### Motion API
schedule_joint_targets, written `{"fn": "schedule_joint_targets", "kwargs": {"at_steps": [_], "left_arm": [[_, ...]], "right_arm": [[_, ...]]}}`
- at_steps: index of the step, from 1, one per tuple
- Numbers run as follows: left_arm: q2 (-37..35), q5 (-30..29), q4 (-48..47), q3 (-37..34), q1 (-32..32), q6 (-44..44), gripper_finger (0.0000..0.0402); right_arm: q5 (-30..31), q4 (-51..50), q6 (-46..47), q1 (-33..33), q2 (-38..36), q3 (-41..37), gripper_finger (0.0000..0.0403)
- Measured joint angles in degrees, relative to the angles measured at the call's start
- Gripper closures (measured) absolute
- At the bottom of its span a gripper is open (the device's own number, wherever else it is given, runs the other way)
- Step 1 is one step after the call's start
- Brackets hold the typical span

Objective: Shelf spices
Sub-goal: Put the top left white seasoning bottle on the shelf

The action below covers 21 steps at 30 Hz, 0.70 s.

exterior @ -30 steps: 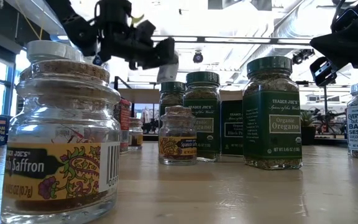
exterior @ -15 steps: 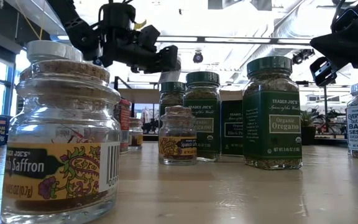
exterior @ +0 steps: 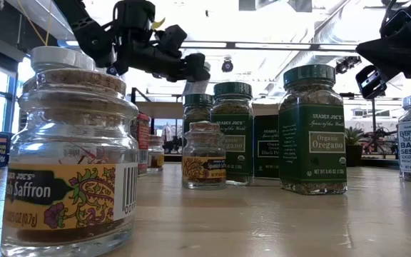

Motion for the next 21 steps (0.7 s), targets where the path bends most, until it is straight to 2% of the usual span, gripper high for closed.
{"fn": "schedule_joint_targets", "kwargs": {"at_steps": [10, 17, 21], "left_arm": [[-2.18, -0.04, -2.28, -0.02, 0.17, -0.56, 0.0091], [-11.69, 1.9, -11.73, -0.04, 1.48, -0.62, 0.0084], [-17.81, 2.12, -18.54, 0.78, 1.66, -4.05, 0.0084]], "right_arm": [[0.0, -0.01, 0.01, 0.0, 0.0, 0.0, 0.0403], [0.01, 0.0, 0.01, 0.0, 0.0, 0.0, 0.0403], [0.0, 0.0, 0.01, 0.0, 0.01, 0.0, 0.0403]]}}
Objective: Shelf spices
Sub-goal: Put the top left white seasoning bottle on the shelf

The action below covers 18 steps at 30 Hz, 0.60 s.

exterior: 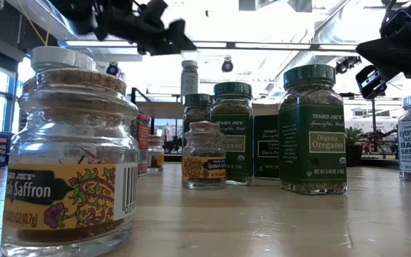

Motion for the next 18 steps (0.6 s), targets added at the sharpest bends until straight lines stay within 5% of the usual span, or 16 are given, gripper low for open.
{"fn": "schedule_joint_targets", "kwargs": {"at_steps": [5, 11, 18], "left_arm": [[-3.61, -2.84, -18.73, 7.87, -1.98, -4.84, 0.0086], [0.21, -7.54, -46.18, 23.33, -4.89, -10.41, 0.0087], [6.06, -8.81, -51.46, 29.59, -11.5, -2.65, 0.0089]], "right_arm": [[0.0, 0.0, -0.01, 0.0, 0.0, -0.02, 0.0403], [0.0, -0.01, 0.0, 0.0, -0.01, 0.0, 0.0403], [0.0, -0.01, -0.01, 0.0, 0.04, 0.0, 0.0403]]}}
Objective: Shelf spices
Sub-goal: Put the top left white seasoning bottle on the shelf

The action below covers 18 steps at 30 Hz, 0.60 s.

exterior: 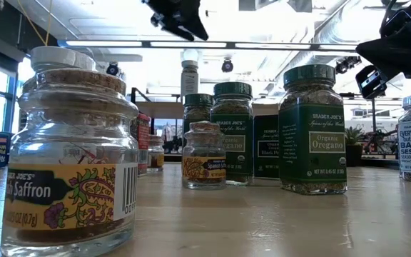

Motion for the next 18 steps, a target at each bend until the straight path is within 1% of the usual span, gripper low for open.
{"fn": "schedule_joint_targets", "kwargs": {"at_steps": [1, 3, 5, 7, 10, 14, 17, 18], "left_arm": [[0.17, -0.96, -0.02, -0.05, -1.62, 1.26, 0.0092], [0.16, -1.03, 0.22, -0.05, -4.53, 2.93, 0.0105], [-0.01, 0.17, 1.42, -0.53, -6.75, 4.07, 0.0126], [0.15, 1.71, 3.27, -2.04, -8.01, 5.37, 0.0157], [2.18, 0.94, 8.26, -5.61, -8.86, 7.22, 0.0219], [6.65, -5.62, 13.91, -7.78, -8.04, 10.91, 0.0314], [10.29, -7.89, 14.69, -7.86, -6.74, 13.61, 0.0377], [11.35, -8.44, 14.52, -7.91, -6.32, 14.33, 0.0389]], "right_arm": [[0.0, 0.01, 0.0, 0.0, 0.04, 0.0, 0.0403], [0.0, 0.01, -0.01, 0.0, 0.04, 0.0, 0.0403], [0.0, 0.01, 0.01, 0.0, 0.01, 0.0, 0.0403], [0.01, 0.0, -0.01, 0.0, 0.01, 0.0, 0.0403], [0.0, 0.01, 0.01, 0.0, 0.01, 0.0, 0.0403], [0.01, 0.01, 0.0, 0.0, 0.01, 0.0, 0.0403], [0.01, 0.01, 0.0, 0.0, 0.01, 0.0, 0.0403], [0.0, 0.01, 0.01, 0.0, 0.01, 0.0, 0.0403]]}}
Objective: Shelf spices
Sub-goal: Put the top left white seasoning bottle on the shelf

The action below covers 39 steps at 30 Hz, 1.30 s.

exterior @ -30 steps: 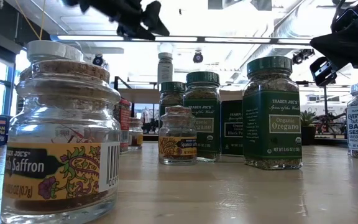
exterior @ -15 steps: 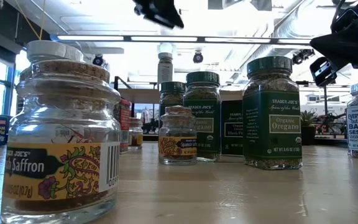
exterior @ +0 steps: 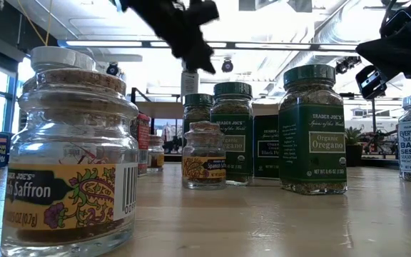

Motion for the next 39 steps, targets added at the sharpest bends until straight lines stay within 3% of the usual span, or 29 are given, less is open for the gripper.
{"fn": "schedule_joint_targets", "kwargs": {"at_steps": [11, 22, 24, 28, 30, 39], "left_arm": [[1.21, -9.22, -4.89, 0.08, 2.39, 3.02, 0.039], [-4.64, -10.07, -19.53, 0.07, 3.39, -5.78, 0.0401], [-5.72, -6.86, -18.64, 0.05, 3.78, -7.82, 0.0401], [-6.14, 7.94, -12.46, 0.1, 4.55, -8.44, 0.0401], [-5.53, 9.52, -10.43, 0.1, 5.1, -7.3, 0.0401], [-6.11, -1.98, -18.14, 0.08, 8.72, -5.6, 0.0401]], "right_arm": [[0.0, 0.0, 0.0, 0.0, 0.2, 0.0, 0.0403], [0.01, -0.01, 0.0, 0.0, 0.2, 0.0, 0.0403], [0.0, -0.01, 0.0, 0.0, 0.2, 0.0, 0.0403], [0.02, 0.0, 0.0, 0.0, 0.2, 0.0, 0.0403], [0.01, 0.0, 0.0, 0.0, 0.2, 0.0, 0.0403], [0.0, -0.01, 0.0, 0.0, 0.22, 0.0, 0.0403]]}}
